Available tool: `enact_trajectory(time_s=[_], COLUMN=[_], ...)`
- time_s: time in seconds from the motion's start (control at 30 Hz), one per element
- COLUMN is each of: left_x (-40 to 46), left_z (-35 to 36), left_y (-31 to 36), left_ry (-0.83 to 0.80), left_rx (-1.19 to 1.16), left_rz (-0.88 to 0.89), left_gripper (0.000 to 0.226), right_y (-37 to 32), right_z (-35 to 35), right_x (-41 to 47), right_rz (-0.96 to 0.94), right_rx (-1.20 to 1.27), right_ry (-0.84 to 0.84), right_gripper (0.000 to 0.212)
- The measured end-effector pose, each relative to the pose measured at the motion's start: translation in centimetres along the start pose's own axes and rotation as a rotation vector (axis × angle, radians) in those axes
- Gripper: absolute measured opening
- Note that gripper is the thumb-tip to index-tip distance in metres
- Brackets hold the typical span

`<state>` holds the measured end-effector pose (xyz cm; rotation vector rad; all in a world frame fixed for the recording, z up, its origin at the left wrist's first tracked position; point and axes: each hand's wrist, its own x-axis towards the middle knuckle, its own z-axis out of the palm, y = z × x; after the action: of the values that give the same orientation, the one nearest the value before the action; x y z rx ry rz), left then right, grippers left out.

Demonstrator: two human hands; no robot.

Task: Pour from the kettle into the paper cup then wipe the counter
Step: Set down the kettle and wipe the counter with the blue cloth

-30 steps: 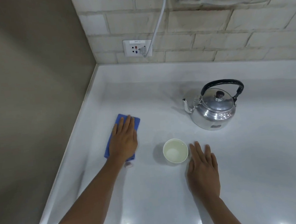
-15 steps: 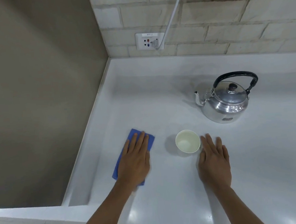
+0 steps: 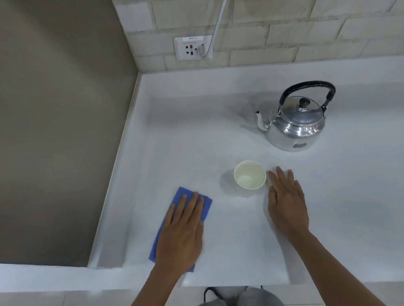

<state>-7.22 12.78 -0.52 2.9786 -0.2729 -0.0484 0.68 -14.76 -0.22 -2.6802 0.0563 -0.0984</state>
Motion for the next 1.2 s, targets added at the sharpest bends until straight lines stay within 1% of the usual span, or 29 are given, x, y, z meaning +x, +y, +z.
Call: enact_trajectory(time_s=[0.07, 0.13, 0.2, 0.27, 0.37, 0.47, 0.5, 0.57, 0.63, 0.7, 0.8, 0.87, 0.93, 1.0, 1.07, 1.1, 1.2], left_x=[1.4, 3.6, 5.3, 5.9, 4.2, 0.0, -1.5, -2.9, -2.1, -0.2, 2.7, 3.2, 1.8, -1.2, -3.5, -3.9, -1.8], left_z=[-0.4, -0.7, -0.6, -0.4, 0.2, 1.1, 1.3, 1.2, 0.7, 0.2, -0.2, 0.2, 0.7, 1.4, 1.6, 1.5, 0.4], left_y=[-1.2, -1.7, -1.2, 0.1, 2.6, 4.4, 4.3, 2.9, 1.4, 1.0, 2.6, 4.3, 6.2, 8.1, 8.1, 7.3, 3.8], left_ry=[0.015, 0.028, 0.028, 0.029, 0.034, -0.005, -0.015, -0.023, -0.005, 0.011, 0.012, 0.014, 0.02, 0.009, -0.017, -0.021, 0.028], left_rx=[0.024, 0.028, 0.026, 0.005, 0.007, -0.014, -0.01, 0.012, 0.034, 0.038, 0.022, -0.006, -0.025, -0.028, -0.05, -0.047, -0.003], left_rz=[-0.043, -0.123, -0.198, -0.214, -0.1, 0.077, 0.131, 0.166, 0.115, 0.024, -0.11, -0.166, -0.125, -0.017, 0.06, 0.059, -0.091], left_gripper=[0.058, 0.059, 0.057, 0.059, 0.058, 0.059, 0.059, 0.058, 0.058, 0.059, 0.058, 0.059, 0.061, 0.063, 0.062, 0.061, 0.06], right_y=[-0.1, -0.3, -0.3, -0.3, -0.2, -0.3, -0.2, 0.0, 0.1, 0.1, -0.1, -0.1, 0.0, 0.0, 0.1, 0.1, 0.2], right_z=[-0.6, -0.9, -0.8, -0.6, -0.4, -0.4, -0.4, -0.5, -0.4, -0.3, -0.3, -0.3, -0.3, -0.3, -0.2, -0.2, -0.2], right_x=[-1.5, -3.8, -5.9, -7.2, -7.9, -7.8, -7.8, -7.8, -7.9, -7.9, -7.8, -7.8, -7.8, -7.8, -7.7, -7.8, -7.8], right_rz=[-0.018, -0.025, -0.005, 0.041, 0.055, 0.06, 0.054, 0.05, 0.056, 0.062, 0.071, 0.077, 0.076, 0.069, 0.072, 0.072, 0.078], right_rx=[0.01, -0.032, -0.071, -0.092, -0.127, -0.116, -0.107, -0.091, -0.083, -0.074, -0.067, -0.068, -0.07, -0.064, -0.059, -0.064, -0.061], right_ry=[0.04, 0.074, 0.068, 0.031, 0.0, 0.014, 0.017, 0.019, 0.016, 0.018, 0.023, 0.025, 0.025, 0.024, 0.016, 0.011, 0.001], right_gripper=[0.048, 0.05, 0.052, 0.054, 0.056, 0.056, 0.056, 0.056, 0.054, 0.049, 0.05, 0.05, 0.05, 0.05, 0.051, 0.051, 0.051])
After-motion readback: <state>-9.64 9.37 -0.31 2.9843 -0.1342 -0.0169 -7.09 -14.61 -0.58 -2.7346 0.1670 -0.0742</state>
